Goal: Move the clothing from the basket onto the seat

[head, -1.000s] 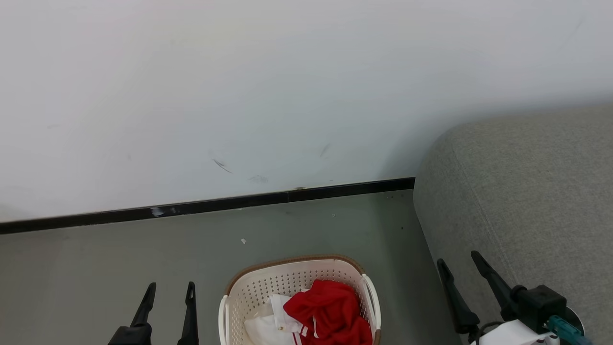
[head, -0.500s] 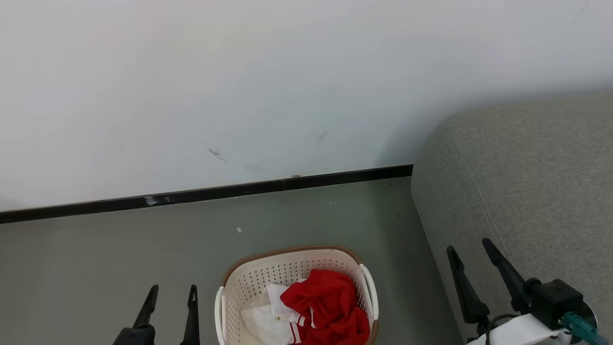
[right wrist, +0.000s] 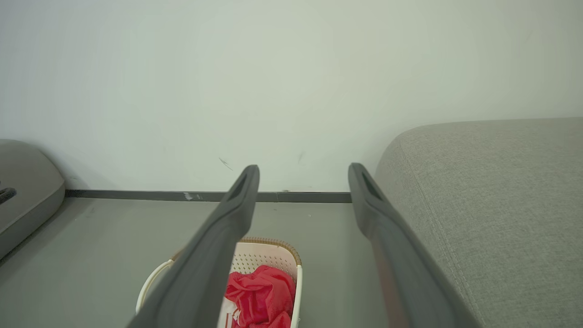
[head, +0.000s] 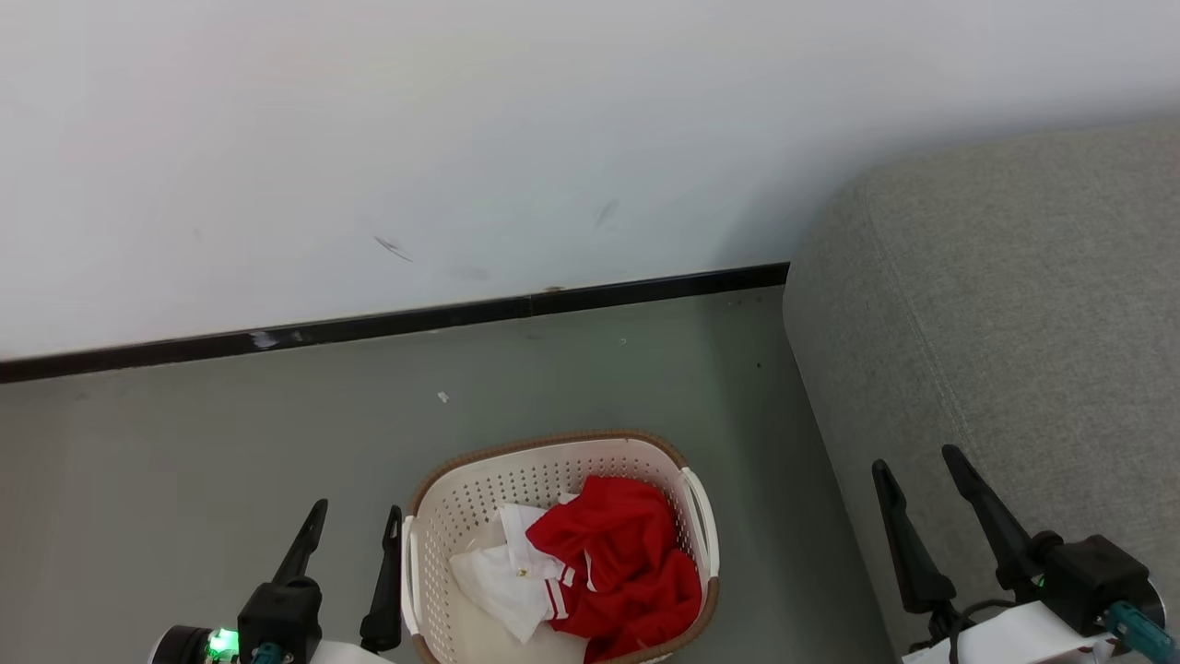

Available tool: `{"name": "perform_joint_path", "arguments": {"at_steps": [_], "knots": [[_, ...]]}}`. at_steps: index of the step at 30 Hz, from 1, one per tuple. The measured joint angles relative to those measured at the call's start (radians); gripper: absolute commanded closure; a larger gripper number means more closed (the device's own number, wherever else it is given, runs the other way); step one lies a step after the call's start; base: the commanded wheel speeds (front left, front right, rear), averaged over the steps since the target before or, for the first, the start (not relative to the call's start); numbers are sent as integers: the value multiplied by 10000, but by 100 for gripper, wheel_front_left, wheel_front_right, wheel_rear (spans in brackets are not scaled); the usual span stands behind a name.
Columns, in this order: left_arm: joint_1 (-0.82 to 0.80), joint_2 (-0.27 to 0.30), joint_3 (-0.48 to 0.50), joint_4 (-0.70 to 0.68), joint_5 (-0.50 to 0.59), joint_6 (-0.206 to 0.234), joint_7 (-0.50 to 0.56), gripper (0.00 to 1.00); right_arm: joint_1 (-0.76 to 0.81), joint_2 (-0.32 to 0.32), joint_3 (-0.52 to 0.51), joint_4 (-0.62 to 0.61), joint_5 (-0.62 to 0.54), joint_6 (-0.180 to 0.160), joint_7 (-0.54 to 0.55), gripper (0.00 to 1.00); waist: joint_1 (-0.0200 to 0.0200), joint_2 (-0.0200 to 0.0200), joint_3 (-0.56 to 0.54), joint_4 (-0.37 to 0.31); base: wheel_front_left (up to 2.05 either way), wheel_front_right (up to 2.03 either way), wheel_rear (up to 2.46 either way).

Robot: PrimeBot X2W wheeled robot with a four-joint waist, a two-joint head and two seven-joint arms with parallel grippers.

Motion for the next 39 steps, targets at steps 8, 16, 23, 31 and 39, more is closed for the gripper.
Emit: {"name": "perform_joint_path", "arguments": {"at_steps": [8, 16, 23, 31, 39], "knots": [[-662, 31, -330, 610, 194, -211, 242, 0, -191, 4, -142, -339, 79, 0, 0, 0, 0, 0, 673, -177, 0, 0, 0], [-1584, 48, -792, 1243, 604, -430, 470, 0, -696, 6, -230, -639, 249, 0, -2, 0, 0, 0, 1479, -440, 0, 0, 0], [-2435, 174, -1166, 1791, 1041, -619, 621, 0, -1256, 6, -242, -878, 443, 0, -4, 0, -1, 0, 2273, -747, 0, 0, 0], [-3327, 282, -1505, 2441, 1595, -782, 721, 0, -1912, 6, -174, -953, 700, 0, -48, 0, 0, 0, 3153, -1169, 0, 0, 0], [-4157, 391, -1808, 3114, 2071, -876, 802, 0, -2545, 4, -67, -1005, 1045, 0, -73, 0, -1, 0, 3958, -1612, 0, 0, 0]]}}
